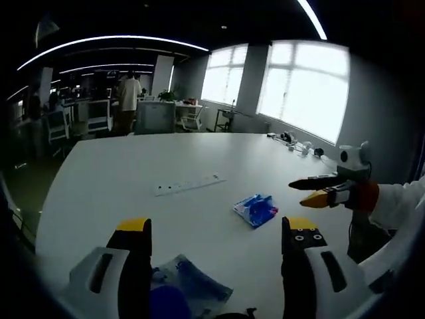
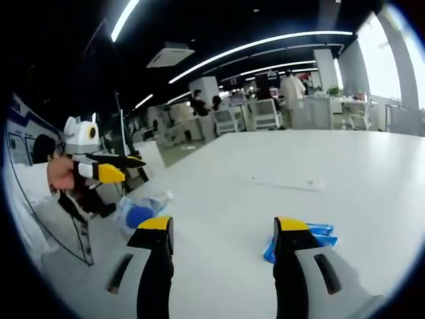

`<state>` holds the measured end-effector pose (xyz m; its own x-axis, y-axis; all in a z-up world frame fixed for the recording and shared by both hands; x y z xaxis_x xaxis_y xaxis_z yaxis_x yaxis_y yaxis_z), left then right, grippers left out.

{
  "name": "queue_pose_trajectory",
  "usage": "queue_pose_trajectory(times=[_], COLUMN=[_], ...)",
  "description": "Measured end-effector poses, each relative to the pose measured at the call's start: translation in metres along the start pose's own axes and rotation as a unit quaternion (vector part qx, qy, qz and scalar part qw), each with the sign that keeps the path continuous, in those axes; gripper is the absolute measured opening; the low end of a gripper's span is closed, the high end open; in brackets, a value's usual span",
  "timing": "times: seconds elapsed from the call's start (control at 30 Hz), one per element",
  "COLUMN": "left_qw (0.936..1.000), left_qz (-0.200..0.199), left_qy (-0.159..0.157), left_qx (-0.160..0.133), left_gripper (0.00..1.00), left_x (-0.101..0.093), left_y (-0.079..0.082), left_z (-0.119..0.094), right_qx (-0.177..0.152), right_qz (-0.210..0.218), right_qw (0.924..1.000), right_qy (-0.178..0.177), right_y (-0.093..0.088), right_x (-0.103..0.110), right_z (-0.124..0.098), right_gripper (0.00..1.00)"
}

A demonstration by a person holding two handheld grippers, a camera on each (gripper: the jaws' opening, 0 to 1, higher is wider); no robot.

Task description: Arrange the tabletop items into an orderly group along one side of the table until the central work area is clear of visible clutter.

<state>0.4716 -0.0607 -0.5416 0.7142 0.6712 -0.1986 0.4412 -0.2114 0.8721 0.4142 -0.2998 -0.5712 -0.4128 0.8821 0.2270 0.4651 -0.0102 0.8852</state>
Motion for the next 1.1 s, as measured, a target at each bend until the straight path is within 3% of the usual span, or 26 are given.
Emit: queue_pose_trajectory(times=[0.47, 0.73, 1.1], left_qw=[0.9991, 0.9971, 0.9943], left_qz=[-0.01, -0.025, -0.042], left_qy=[0.037, 0.069, 0.098], left_qx=[-0.019, -0.02, -0.008], left_gripper=[0.82, 0.82, 0.82], left_x=[0.028, 0.053, 0.079], left_y=[-0.008, -0.024, -0.052], left_z=[-0.056, -0.089, -0.113], right_qx=[0.0, 0.013, 0.046], right_qz=[-0.032, -0.041, -0.055], right_qw=[0.9982, 0.9959, 0.9914], right_qy=[0.05, 0.08, 0.11], right_y=[0.018, 0.016, 0.0], right_x=[0.052, 0.079, 0.107], right_z=[0.026, 0.044, 0.068], right_gripper=[0.61, 0.64, 0.66])
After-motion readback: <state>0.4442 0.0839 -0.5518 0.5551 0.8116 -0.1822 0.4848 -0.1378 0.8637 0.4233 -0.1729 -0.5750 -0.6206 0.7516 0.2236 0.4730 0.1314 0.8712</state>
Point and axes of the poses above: the point that each gripper's makers call its tool centre point, and the gripper's own axes: z roughly forward along the fingers, x roughly to its left, y roughly out of its top, the point moved 5 cm from there along -z, roughly backward along the fingers, and after that the axes turned 4 degrees about x, right-handed, at the moved point
